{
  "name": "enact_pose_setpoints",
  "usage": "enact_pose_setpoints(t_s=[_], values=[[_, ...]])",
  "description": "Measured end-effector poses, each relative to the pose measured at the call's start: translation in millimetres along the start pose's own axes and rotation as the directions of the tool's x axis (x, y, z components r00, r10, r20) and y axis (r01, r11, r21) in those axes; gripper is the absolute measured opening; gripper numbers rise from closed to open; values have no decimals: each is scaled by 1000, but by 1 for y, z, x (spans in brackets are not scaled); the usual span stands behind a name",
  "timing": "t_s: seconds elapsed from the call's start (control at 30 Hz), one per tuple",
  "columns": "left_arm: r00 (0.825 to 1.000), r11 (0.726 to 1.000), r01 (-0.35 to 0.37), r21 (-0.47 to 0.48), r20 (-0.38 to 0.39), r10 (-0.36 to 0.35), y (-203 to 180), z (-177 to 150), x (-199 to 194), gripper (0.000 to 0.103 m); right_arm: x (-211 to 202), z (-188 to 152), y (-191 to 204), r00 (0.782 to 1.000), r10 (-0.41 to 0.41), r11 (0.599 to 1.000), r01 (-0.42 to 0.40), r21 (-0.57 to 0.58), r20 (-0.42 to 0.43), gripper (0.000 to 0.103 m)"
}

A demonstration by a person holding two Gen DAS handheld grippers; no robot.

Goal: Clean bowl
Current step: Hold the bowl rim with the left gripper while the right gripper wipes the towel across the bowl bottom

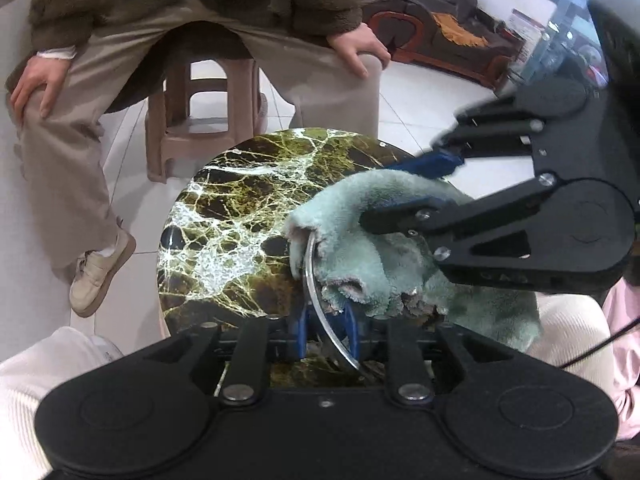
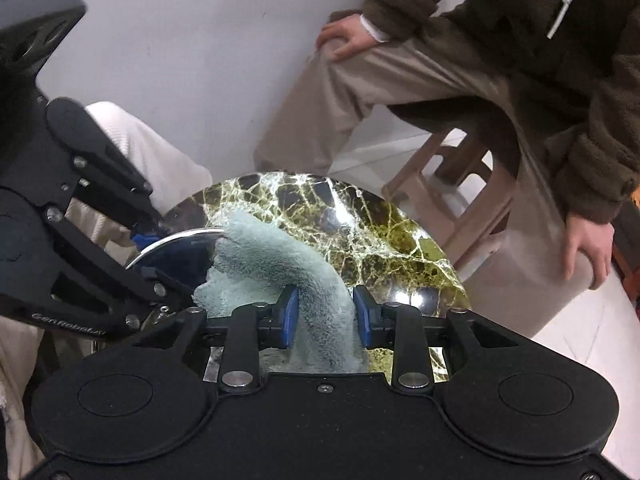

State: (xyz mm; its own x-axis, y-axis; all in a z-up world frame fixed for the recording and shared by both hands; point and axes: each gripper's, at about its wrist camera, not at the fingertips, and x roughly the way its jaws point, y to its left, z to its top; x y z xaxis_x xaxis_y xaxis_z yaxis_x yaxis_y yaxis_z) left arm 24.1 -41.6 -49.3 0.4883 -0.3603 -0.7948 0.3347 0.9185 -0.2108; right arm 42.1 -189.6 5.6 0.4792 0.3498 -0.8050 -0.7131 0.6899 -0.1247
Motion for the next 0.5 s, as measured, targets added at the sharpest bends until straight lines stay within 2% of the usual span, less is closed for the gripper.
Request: enact_pose_setpoints(t_s=[0.07,0.13,0.23,0.33,0.5], values=[[1000,1000,-1,-17,10,1,0,-2,-1,17,-6,-15,-8,1000,-6,994,6,107,-8,20],[1000,1000,5,-28,13,-4,0,-2,-1,17,-12,-28,-7,999,-9,986,14,164,-31,19],[1000,1000,11,-26,10,-11,0,-1,0,17,-16,-32,1,998,-28,990,36,139,-54,19],[1000,1000,13,-6,0,-13,0,1,-1,18,-15,-12,10,997,-70,997,72,28,-40,19],[1000,1000,-9,13,8,9,-4,-1,-1,19,-3,11,4,1000,-22,1000,22,14,2,22]])
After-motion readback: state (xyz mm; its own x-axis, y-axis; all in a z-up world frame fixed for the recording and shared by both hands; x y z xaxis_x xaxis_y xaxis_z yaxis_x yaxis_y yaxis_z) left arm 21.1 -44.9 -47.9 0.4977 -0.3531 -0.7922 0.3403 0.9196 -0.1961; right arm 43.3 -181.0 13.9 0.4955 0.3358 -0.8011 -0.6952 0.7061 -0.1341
